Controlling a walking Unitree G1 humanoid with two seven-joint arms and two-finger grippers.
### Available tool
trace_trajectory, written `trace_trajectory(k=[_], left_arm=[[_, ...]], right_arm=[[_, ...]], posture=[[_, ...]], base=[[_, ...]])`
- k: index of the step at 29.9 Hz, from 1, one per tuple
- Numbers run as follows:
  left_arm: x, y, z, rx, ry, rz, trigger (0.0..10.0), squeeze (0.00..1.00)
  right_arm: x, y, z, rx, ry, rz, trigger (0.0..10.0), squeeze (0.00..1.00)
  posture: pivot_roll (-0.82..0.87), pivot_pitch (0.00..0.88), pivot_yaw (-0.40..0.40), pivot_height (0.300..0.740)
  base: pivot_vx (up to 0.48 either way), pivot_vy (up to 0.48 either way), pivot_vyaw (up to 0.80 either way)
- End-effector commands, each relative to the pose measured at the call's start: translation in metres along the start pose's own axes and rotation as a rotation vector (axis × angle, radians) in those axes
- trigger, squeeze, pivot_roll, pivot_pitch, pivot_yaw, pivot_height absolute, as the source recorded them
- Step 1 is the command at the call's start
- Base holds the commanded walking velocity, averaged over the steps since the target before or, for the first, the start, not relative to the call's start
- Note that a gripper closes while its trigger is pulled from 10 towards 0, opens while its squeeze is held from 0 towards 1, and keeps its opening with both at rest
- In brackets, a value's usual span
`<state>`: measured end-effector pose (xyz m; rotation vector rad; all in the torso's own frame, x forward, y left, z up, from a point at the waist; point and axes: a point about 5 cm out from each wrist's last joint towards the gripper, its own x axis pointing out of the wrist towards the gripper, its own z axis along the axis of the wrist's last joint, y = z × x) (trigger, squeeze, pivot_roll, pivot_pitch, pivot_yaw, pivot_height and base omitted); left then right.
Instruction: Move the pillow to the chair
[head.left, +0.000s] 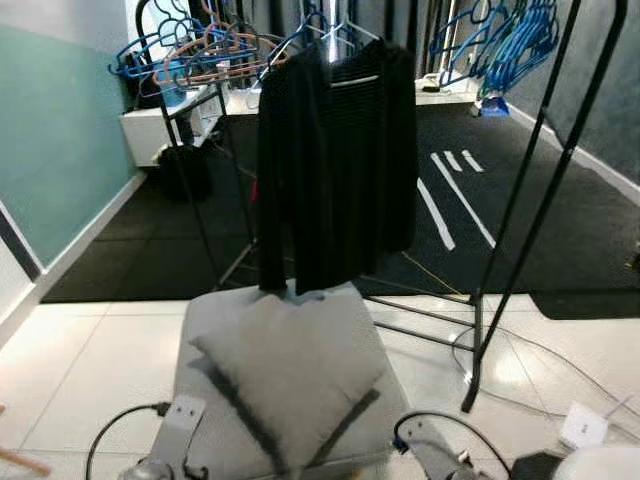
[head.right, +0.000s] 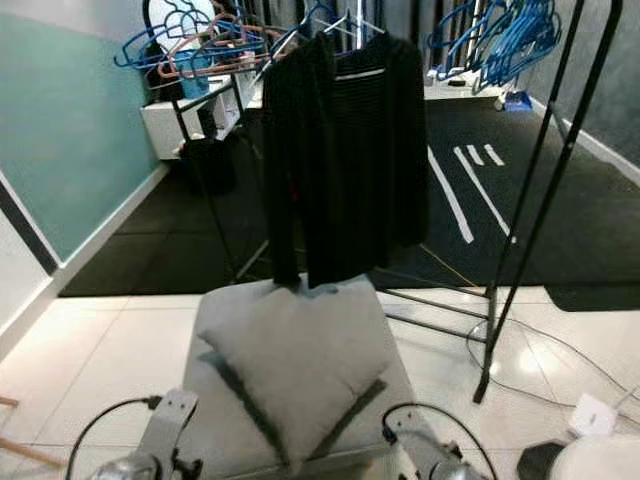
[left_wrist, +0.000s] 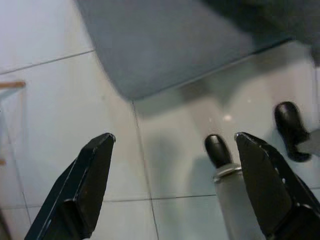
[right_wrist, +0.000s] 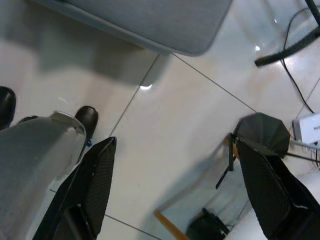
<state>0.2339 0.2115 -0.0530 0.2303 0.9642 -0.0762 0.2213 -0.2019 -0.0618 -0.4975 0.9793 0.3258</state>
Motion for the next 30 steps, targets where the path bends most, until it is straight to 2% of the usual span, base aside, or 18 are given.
trace_trajectory(k=[1,6,10,14,16,18,20,25,30], left_arm=[[-0.0007,0.0035,-0.0063,-0.013,0.019,0.011,10.0,0.0],[-0.0007,0.0037,-0.0062,-0.005,0.02,0.018,10.0,0.0],[-0.0007,0.004,-0.0059,-0.004,0.015,0.025,10.0,0.0],[-0.0007,0.0041,-0.0059,-0.003,0.013,0.028,10.0,0.0],[-0.0008,0.0045,-0.006,-0.005,0.01,0.033,10.0,0.0],[-0.0008,0.0045,-0.0062,-0.003,0.009,0.034,10.0,0.0],[-0.0008,0.0043,-0.0063,-0.002,0.007,0.035,10.0,0.0],[-0.0007,0.0036,-0.0058,-0.007,-0.003,0.044,10.0,0.0],[-0.0006,0.0026,-0.0055,-0.02,-0.014,0.056,10.0,0.0]], right_arm=[[0.001,0.0063,0.0018,-0.003,-0.01,0.022,10.0,0.0],[0.0008,0.0062,0.0033,0.016,-0.038,0.018,10.0,0.0],[0.0001,0.0077,0.0054,0.168,-0.117,0.016,10.0,0.0],[-0.0003,0.0095,0.0067,0.233,-0.153,0.04,10.0,0.0],[-0.0006,0.0105,0.0086,0.219,-0.172,0.061,10.0,0.0],[-0.0007,0.0114,0.0106,0.135,-0.171,0.088,10.0,0.0],[-0.0009,0.0112,0.0113,0.105,-0.176,0.092,10.0,0.0],[-0.0015,0.0087,0.0115,0.09,-0.189,0.07,10.0,0.0],[-0.0023,0.0063,0.0102,0.141,-0.21,0.049,10.0,0.0]], posture=[[-0.22,0.0,0.022,0.74],[-0.22,0.001,0.022,0.74],[-0.21,0.01,0.024,0.74],[-0.21,0.014,0.023,0.74],[-0.21,0.019,0.022,0.74],[-0.21,0.023,0.02,0.74],[-0.21,0.026,0.016,0.74],[-0.21,0.027,0.008,0.74],[-0.2,0.028,0.002,0.74]], base=[[0.0,0.0,0.0],[0.0,0.0,0.0],[0.0,0.0,0.0],[0.0,0.0,0.0],[0.0,0.0,0.0],[0.0,0.0,0.8],[0.0,0.0,0.8],[0.0,0.0,0.77],[0.0,0.0,0.0]])
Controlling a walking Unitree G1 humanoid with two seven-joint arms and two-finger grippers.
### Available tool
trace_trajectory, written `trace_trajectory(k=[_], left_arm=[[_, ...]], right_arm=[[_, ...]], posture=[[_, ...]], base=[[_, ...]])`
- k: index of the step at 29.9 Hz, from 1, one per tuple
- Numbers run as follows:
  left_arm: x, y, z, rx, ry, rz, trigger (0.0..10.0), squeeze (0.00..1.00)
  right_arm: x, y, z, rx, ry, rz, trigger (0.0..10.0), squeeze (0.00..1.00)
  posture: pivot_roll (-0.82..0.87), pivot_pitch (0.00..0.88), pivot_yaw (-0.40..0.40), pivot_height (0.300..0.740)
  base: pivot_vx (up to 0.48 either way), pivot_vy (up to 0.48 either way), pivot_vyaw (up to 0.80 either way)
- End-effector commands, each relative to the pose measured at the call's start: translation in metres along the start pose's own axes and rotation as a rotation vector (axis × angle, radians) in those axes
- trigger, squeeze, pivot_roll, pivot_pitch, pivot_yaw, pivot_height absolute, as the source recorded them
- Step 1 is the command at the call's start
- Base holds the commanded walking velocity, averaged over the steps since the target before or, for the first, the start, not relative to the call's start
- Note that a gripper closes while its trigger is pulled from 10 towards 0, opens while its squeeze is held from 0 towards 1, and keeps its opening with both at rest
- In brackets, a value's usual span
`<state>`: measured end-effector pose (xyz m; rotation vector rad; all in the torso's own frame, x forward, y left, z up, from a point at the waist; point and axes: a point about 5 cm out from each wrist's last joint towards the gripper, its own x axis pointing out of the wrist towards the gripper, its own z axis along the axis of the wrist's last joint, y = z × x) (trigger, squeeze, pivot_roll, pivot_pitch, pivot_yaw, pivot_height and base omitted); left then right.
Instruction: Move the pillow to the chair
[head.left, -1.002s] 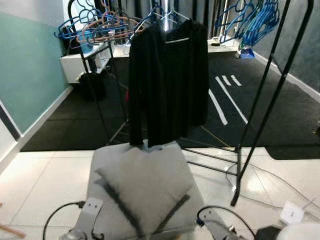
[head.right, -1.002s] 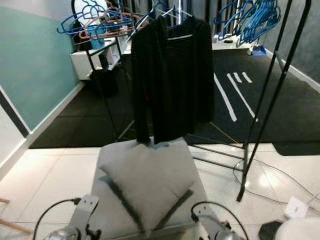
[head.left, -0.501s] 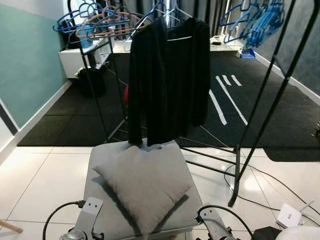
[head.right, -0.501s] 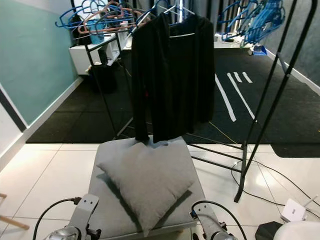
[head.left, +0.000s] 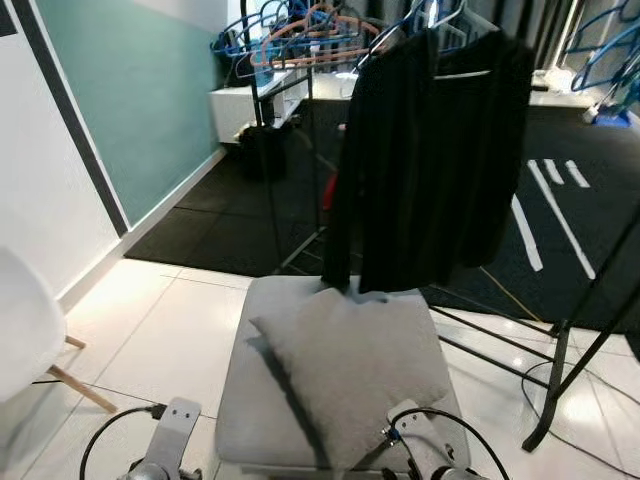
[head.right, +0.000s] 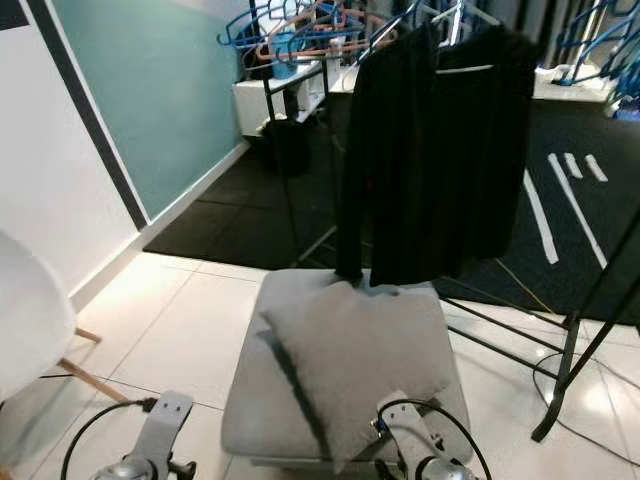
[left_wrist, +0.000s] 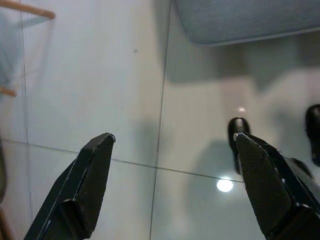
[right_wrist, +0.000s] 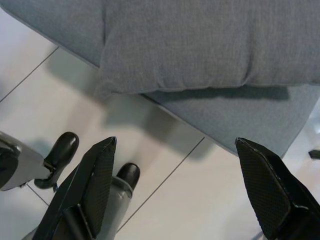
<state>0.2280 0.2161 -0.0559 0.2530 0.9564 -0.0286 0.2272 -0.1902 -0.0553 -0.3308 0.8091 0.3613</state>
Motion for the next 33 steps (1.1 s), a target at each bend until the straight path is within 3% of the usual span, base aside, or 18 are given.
trace_trajectory(k=[1,3,6,7,9,10,11,13,15,16,17,19,20,21,23,26,31,33], left_arm=[[0.0,-0.001,0.002,-0.02,-0.014,0.005,10.0,0.0],[0.0,-0.001,0.002,-0.021,-0.015,0.005,10.0,0.0],[0.0,-0.001,0.002,-0.019,-0.018,0.004,10.0,0.0],[0.0,-0.001,0.002,-0.019,-0.018,0.004,10.0,0.0],[0.0,-0.001,0.002,-0.018,-0.018,0.003,10.0,0.0],[0.0,-0.001,0.002,-0.018,-0.018,0.003,10.0,0.0],[0.0,-0.001,0.002,-0.019,-0.019,0.003,10.0,0.0],[0.0,-0.001,0.002,-0.019,-0.019,0.003,10.0,0.0],[0.0,0.001,0.001,-0.02,-0.022,0.006,10.0,0.0],[0.0,0.001,0.001,-0.02,-0.022,0.006,10.0,0.0],[0.0,0.001,0.001,-0.021,-0.023,0.01,10.0,0.0],[0.0,0.002,0.001,-0.022,-0.025,0.014,10.0,0.0],[0.0,0.003,0.001,-0.024,-0.028,0.022,10.0,0.0],[0.0,0.003,0.001,-0.024,-0.028,0.022,10.0,0.0],[-0.001,0.005,0.002,-0.044,-0.045,0.046,10.0,0.0],[-0.001,0.006,0.003,-0.067,-0.062,0.066,10.0,0.0],[-0.001,0.006,0.004,-0.147,-0.106,0.1,10.0,0.0],[-0.002,0.007,0.005,-0.198,-0.131,0.11,10.0,0.0]], right_arm=[[-0.001,0.0,-0.004,0.06,-0.011,-0.023,10.0,0.0],[-0.002,-0.001,-0.005,0.08,-0.013,-0.032,10.0,0.0],[-0.002,0.0,-0.009,0.254,-0.041,-0.061,10.0,0.0],[-0.002,0.0,-0.009,0.254,-0.041,-0.061,10.0,0.0],[-0.003,0.004,-0.011,0.455,-0.081,-0.058,10.0,0.0],[-0.003,0.004,-0.011,0.455,-0.081,-0.058,10.0,0.0],[-0.002,0.006,-0.011,0.54,-0.101,-0.056,10.0,0.0],[-0.002,0.006,-0.011,0.54,-0.101,-0.056,10.0,0.0],[-0.002,0.011,-0.009,0.755,-0.186,-0.033,10.0,0.0],[-0.002,0.011,-0.009,0.755,-0.186,-0.033,10.0,0.0],[-0.002,0.014,-0.007,0.833,-0.224,-0.013,10.0,0.0],[-0.001,0.016,-0.006,0.879,-0.248,0.005,10.0,0.0],[0.004,-0.021,0.048,0.886,-0.348,-0.009,10.0,0.0],[0.004,-0.021,0.048,0.886,-0.348,-0.009,10.0,0.0],[-0.006,-0.067,0.124,0.882,-0.478,-0.038,10.0,0.0],[-0.012,-0.081,0.144,0.877,-0.516,-0.058,10.0,0.0],[-0.016,-0.088,0.147,0.919,-0.546,-0.085,10.0,0.0],[-0.018,-0.095,0.146,0.977,-0.565,-0.102,10.0,0.0]], posture=[[-0.21,0.031,0.003,0.74],[-0.21,0.031,0.003,0.74],[-0.21,0.036,0.004,0.74],[-0.21,0.036,0.004,0.74],[-0.2,0.042,0.005,0.74],[-0.2,0.042,0.005,0.74],[-0.2,0.043,0.005,0.74],[-0.2,0.043,0.005,0.74],[-0.2,0.05,0.018,0.74],[-0.2,0.05,0.018,0.74],[-0.21,0.052,0.022,0.74],[-0.21,0.053,0.023,0.735],[-0.21,0.06,0.025,0.73],[-0.21,0.06,0.025,0.73],[-0.2,0.063,0.022,0.72],[-0.19,0.071,0.017,0.71],[-0.19,0.071,0.013,0.695],[-0.18,0.077,0.014,0.685]], base=[[0.0,0.0,0.0],[0.0,0.0,0.0],[0.0,0.0,0.0],[0.0,0.0,0.0],[0.0,0.0,0.0],[0.0,0.0,0.0],[0.0,0.0,0.0],[0.0,0.0,0.0],[0.0,0.0,0.0],[0.0,0.0,0.0],[0.0,0.0,0.0],[0.0,0.0,0.0],[0.0,0.0,0.0],[0.0,0.0,0.0],[0.0,0.0,0.0],[0.0,0.0,0.0],[0.0,0.0,0.0],[0.0,0.0,0.0]])
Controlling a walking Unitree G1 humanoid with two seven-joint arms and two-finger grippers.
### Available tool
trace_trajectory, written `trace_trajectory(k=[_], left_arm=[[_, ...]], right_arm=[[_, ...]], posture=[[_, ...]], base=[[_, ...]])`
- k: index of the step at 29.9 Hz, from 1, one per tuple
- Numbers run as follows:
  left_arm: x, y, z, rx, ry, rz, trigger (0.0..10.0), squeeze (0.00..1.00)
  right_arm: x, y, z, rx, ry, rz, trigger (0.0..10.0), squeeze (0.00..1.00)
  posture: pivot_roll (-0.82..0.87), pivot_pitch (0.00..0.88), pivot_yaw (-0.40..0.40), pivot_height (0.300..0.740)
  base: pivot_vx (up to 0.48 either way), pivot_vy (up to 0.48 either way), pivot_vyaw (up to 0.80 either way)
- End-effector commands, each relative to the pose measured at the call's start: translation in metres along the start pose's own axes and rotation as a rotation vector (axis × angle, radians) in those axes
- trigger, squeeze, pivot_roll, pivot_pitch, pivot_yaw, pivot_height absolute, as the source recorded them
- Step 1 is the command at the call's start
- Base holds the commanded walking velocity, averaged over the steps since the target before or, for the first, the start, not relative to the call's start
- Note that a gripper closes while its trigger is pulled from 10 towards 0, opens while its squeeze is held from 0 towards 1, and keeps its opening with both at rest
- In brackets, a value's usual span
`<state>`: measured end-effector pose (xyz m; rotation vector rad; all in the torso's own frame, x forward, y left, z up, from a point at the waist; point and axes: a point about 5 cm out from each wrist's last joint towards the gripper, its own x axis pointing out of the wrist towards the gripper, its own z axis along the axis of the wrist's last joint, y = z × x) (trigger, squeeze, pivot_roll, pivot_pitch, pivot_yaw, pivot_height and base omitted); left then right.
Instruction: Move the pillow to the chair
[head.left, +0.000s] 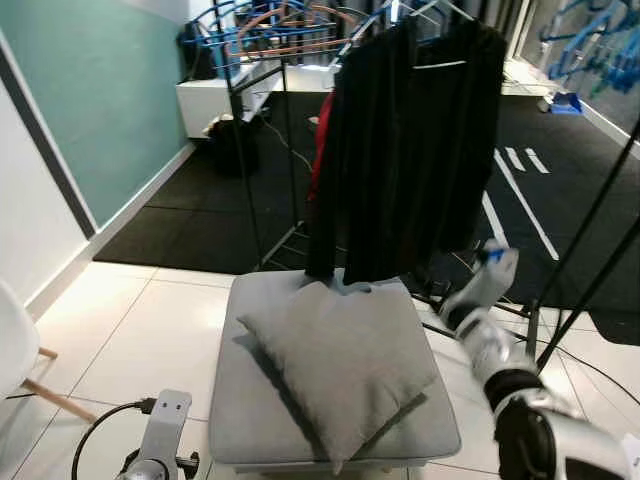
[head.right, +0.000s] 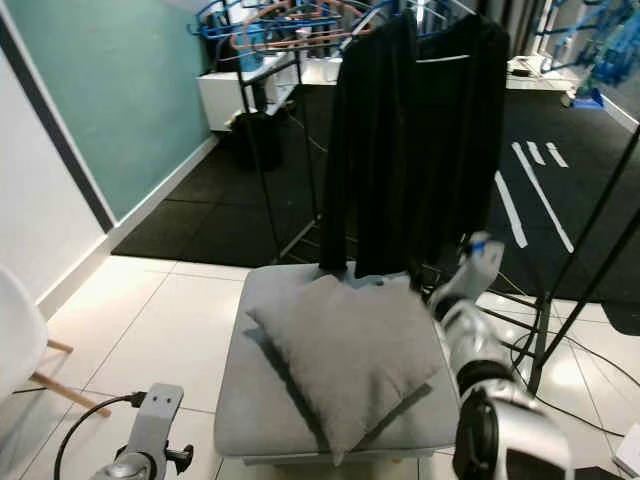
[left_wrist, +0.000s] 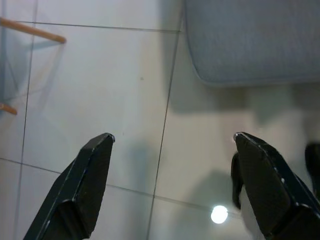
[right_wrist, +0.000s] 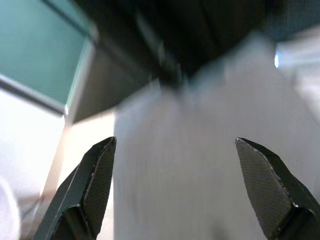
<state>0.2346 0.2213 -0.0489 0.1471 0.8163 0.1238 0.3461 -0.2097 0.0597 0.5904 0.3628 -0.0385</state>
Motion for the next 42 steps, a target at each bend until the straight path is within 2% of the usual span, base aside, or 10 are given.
trace_trajectory(k=[1,10,16,26,27,28,29,32,38,42], left_arm=[[-0.001,0.0,-0.003,-0.05,-0.012,0.013,10.0,0.0],[-0.001,0.003,-0.004,-0.038,-0.02,0.01,10.0,0.0],[-0.002,0.004,-0.004,-0.038,-0.031,0.014,10.0,0.0],[-0.007,0.007,0.004,-0.231,-0.223,0.073,10.0,0.0],[-0.006,0.022,0.019,-0.242,-0.277,0.082,10.0,0.0],[-0.012,0.067,0.065,-0.266,-0.442,0.121,10.0,0.0],[-0.012,0.067,0.065,-0.266,-0.442,0.121,10.0,0.0],[-0.023,0.099,0.092,-0.263,-0.561,0.168,10.0,0.0],[-0.033,0.111,0.099,-0.279,-0.639,0.182,10.0,0.0],[-0.035,0.11,0.101,-0.279,-0.658,0.173,10.0,0.0]], right_arm=[[0.0,-0.004,0.012,0.059,-0.045,-0.022,10.0,0.0],[-0.005,-0.019,0.015,0.132,-0.047,-0.089,10.0,0.0],[-0.007,-0.022,0.003,0.066,0.022,-0.102,10.0,0.0],[-0.006,-0.016,-0.005,-0.017,0.064,-0.04,10.0,0.0],[-0.006,-0.016,-0.004,-0.02,0.063,-0.038,10.0,0.0],[-0.006,-0.015,-0.001,-0.028,0.059,-0.028,10.0,0.0],[-0.006,-0.015,-0.001,-0.028,0.059,-0.028,10.0,0.0],[-0.005,-0.014,0.006,0.048,0.028,-0.008,10.0,0.0],[-0.001,0.002,0.004,0.231,0.015,0.107,10.0,0.0],[0.0,0.01,0.001,0.256,0.03,0.169,10.0,0.0]], posture=[[-0.18,0.078,0.014,0.68],[-0.18,0.091,0.03,0.655],[-0.19,0.103,0.038,0.64],[-0.18,0.129,0.03,0.595],[-0.18,0.13,0.03,0.59],[-0.17,0.138,0.033,0.58],[-0.17,0.138,0.033,0.58],[-0.16,0.151,0.041,0.565],[-0.15,0.168,0.056,0.535],[-0.14,0.172,0.06,0.525]], base=[[0.0,0.0,0.0],[0.0,0.0,0.0],[0.0,0.0,0.0],[0.0,0.0,0.0],[0.0,0.0,0.0],[0.0,0.0,0.0],[0.0,0.0,0.0],[0.0,0.0,0.0],[0.0,0.0,0.0],[0.0,0.0,0.0]])
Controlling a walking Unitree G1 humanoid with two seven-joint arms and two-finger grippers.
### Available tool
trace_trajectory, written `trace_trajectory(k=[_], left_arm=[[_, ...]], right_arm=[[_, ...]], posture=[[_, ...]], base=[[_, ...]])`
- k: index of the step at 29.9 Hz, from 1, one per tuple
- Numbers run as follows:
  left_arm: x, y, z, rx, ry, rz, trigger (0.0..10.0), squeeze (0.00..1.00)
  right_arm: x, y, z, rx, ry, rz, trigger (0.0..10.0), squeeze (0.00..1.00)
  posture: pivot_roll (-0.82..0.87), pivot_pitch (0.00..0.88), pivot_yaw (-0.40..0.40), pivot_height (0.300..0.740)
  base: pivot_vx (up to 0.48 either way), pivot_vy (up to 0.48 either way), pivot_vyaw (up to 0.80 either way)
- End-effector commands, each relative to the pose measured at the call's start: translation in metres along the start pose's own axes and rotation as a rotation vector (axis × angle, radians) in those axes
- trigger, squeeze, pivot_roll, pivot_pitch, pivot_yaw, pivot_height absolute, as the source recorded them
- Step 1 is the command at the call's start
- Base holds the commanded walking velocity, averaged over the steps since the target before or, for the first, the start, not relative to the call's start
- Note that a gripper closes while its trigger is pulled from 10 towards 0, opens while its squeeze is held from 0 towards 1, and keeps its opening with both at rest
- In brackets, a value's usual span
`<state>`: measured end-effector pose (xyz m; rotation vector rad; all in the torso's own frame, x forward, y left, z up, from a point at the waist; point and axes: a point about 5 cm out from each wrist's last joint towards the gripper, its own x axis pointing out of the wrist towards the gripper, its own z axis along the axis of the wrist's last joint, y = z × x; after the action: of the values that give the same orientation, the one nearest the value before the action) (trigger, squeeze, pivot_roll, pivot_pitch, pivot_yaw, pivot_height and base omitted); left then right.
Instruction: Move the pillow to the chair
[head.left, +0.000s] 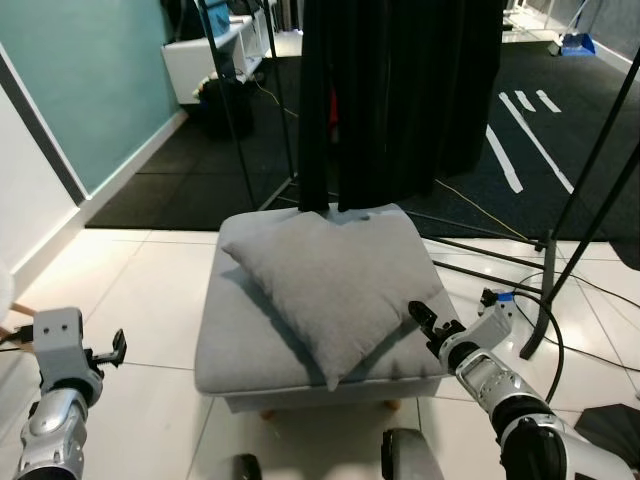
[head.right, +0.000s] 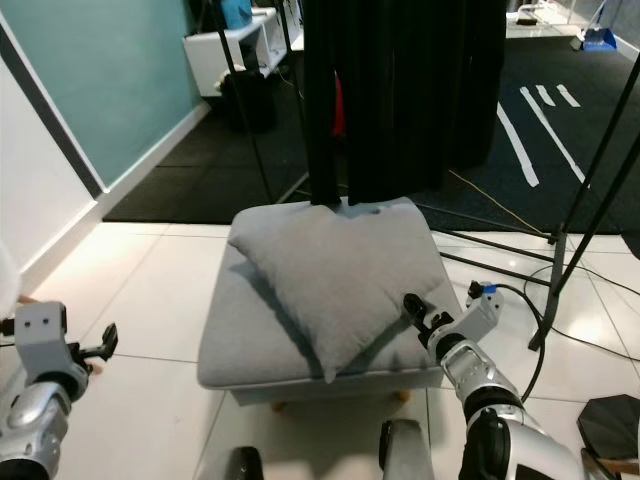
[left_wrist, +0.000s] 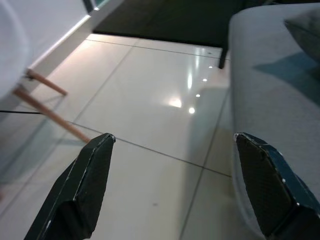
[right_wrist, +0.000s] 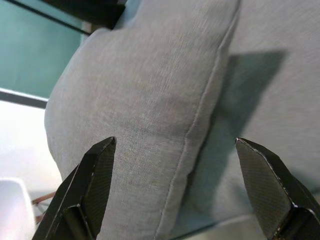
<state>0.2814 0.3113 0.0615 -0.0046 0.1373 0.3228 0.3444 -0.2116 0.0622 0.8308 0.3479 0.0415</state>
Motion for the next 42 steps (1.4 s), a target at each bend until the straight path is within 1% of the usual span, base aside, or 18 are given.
trace_trajectory(k=[1,2,4,8,12,16,18,21,22,25,27,28,32,33,34,36,37,42], left_arm=[[-0.001,0.003,0.004,-0.008,-0.02,-0.001,10.0,0.0],[-0.001,0.003,0.004,-0.008,-0.02,-0.001,10.0,0.0],[0.001,0.003,0.01,-0.009,-0.035,-0.021,10.0,0.0],[-0.001,0.007,0.018,-0.008,-0.054,-0.037,10.0,0.0],[-0.002,0.014,0.025,-0.004,-0.069,-0.034,10.0,0.0],[-0.004,0.016,0.027,0.004,-0.074,-0.037,10.0,0.0],[-0.009,0.02,0.032,0.052,-0.078,-0.067,10.0,0.0],[-0.01,0.021,0.033,0.059,-0.079,-0.071,10.0,0.0],[-0.015,0.027,0.037,0.069,-0.082,-0.069,10.0,0.0],[-0.019,0.032,0.039,0.076,-0.08,-0.068,10.0,0.0],[-0.021,0.033,0.042,0.089,-0.08,-0.074,10.0,0.0],[-0.021,0.033,0.042,0.089,-0.08,-0.074,10.0,0.0],[-0.024,0.031,0.048,0.111,-0.082,-0.097,10.0,0.0],[-0.024,0.031,0.048,0.111,-0.082,-0.097,10.0,0.0],[-0.025,0.029,0.049,0.115,-0.082,-0.103,10.0,0.0],[-0.025,0.029,0.049,0.115,-0.082,-0.103,10.0,0.0],[-0.026,0.028,0.05,0.12,-0.079,-0.109,10.0,0.0],[-0.03,0.027,0.051,0.126,-0.071,-0.115,10.0,0.0]], right_arm=[[0.006,0.016,-0.009,0.05,0.038,0.101,10.0,0.0],[0.006,0.016,-0.009,0.05,0.038,0.101,10.0,0.0],[0.008,0.024,-0.018,0.061,0.086,0.149,10.0,0.0],[0.008,0.024,-0.034,0.07,0.141,0.151,10.0,0.0],[0.009,0.028,-0.038,0.103,0.142,0.158,10.0,0.0],[0.011,0.034,-0.04,0.117,0.16,0.184,10.0,0.0],[0.016,0.051,-0.038,0.15,0.16,0.253,10.0,0.0],[0.017,0.053,-0.038,0.158,0.157,0.268,10.0,0.0],[0.019,0.059,-0.038,0.147,0.158,0.284,10.0,0.0],[0.02,0.062,-0.039,0.126,0.159,0.289,10.0,0.0],[0.02,0.066,-0.042,0.142,0.179,0.313,10.0,0.0],[0.02,0.066,-0.042,0.142,0.179,0.313,10.0,0.0],[0.021,0.083,-0.051,0.145,0.258,0.419,10.0,0.0],[0.021,0.083,-0.051,0.145,0.258,0.419,10.0,0.0],[0.021,0.087,-0.052,0.135,0.268,0.452,10.0,0.0],[0.021,0.087,-0.052,0.135,0.268,0.452,10.0,0.0],[0.021,0.09,-0.05,0.134,0.264,0.477,0.0,0.0],[0.022,0.094,-0.044,0.139,0.239,0.501,0.0,0.0]], posture=[[-0.13,0.189,0.061,0.52],[-0.13,0.189,0.061,0.52],[-0.12,0.197,0.065,0.51],[-0.1,0.206,0.07,0.49],[-0.07,0.213,0.075,0.47],[-0.05,0.223,0.078,0.466],[-0.01,0.258,0.093,0.466],[-0.01,0.258,0.093,0.466],[0.02,0.268,0.105,0.466],[0.03,0.271,0.107,0.466],[0.04,0.285,0.109,0.466],[0.04,0.285,0.109,0.466],[0.05,0.307,0.121,0.466],[0.05,0.307,0.121,0.466],[0.06,0.314,0.122,0.466],[0.06,0.314,0.122,0.466],[0.06,0.324,0.124,0.466],[0.06,0.331,0.119,0.466]], base=[[0.0,0.0,0.0],[0.0,0.0,0.0],[0.0,0.0,0.0],[0.0,0.0,0.0],[0.0,0.0,0.0],[0.0,0.0,0.0],[0.0,0.0,0.0],[0.0,0.0,0.0],[0.0,0.0,0.0],[0.0,0.0,0.0],[0.0,0.0,0.0],[0.0,0.0,0.0],[0.0,0.0,0.0],[0.0,0.0,0.0],[0.0,0.0,0.0],[0.0,0.0,0.0],[0.0,0.0,0.0],[0.0,0.0,0.0]])
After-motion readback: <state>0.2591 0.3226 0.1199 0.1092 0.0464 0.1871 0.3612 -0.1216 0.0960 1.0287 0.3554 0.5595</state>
